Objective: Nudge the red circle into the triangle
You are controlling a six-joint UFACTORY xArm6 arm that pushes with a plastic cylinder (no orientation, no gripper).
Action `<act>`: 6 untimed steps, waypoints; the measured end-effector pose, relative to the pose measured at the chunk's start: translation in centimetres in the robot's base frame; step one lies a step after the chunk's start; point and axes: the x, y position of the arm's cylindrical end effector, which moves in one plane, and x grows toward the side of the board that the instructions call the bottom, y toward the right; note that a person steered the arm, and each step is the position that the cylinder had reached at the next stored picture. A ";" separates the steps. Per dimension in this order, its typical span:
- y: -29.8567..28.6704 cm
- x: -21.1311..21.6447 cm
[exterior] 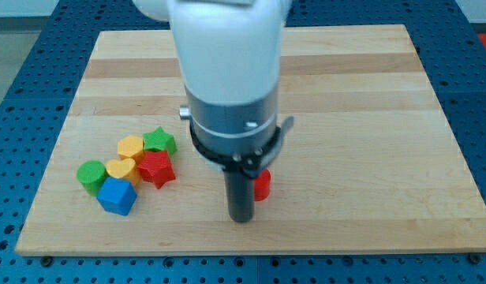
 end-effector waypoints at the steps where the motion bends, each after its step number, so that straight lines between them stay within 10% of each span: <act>1: 3.4 0.5; 6: 1.5 -3.9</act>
